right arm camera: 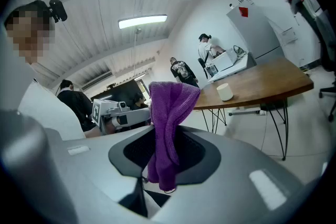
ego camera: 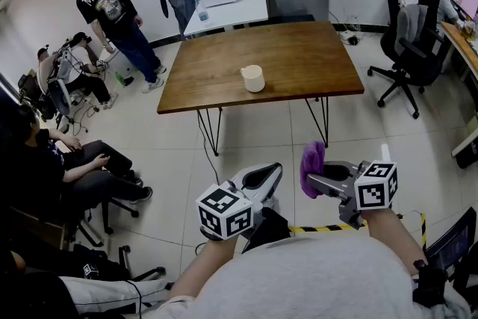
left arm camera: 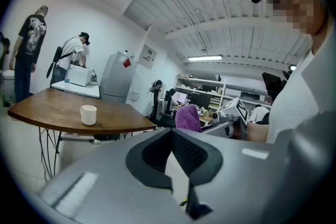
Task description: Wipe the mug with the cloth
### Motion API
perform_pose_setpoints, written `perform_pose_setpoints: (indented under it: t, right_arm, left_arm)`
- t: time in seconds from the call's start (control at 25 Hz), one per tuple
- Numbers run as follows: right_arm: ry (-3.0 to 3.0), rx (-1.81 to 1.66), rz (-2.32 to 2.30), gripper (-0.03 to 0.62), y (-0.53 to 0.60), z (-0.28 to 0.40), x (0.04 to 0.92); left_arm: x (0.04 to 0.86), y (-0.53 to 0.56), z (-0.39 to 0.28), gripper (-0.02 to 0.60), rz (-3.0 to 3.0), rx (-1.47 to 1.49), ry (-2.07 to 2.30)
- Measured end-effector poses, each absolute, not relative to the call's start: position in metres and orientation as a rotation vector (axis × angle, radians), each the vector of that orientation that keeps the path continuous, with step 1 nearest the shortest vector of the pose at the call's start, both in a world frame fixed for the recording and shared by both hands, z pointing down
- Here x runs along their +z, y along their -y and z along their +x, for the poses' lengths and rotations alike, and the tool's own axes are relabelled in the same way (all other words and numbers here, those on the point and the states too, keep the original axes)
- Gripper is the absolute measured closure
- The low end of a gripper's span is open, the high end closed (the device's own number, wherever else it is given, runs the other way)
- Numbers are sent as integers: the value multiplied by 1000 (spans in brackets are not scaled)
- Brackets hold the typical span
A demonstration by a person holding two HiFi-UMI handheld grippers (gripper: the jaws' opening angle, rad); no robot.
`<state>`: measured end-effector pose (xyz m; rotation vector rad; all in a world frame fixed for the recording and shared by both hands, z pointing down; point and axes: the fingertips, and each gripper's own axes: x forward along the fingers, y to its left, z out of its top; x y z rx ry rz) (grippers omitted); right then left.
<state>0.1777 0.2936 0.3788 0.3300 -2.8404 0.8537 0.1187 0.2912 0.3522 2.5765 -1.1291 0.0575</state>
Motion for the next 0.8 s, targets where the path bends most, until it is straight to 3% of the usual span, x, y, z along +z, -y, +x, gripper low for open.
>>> perform_pose_setpoints:
  t: [0.8]
  right_arm:
    - [2723,1072,482,484,10,6,399]
  left_arm:
    - [377,33,-91,577,2601,151,1060]
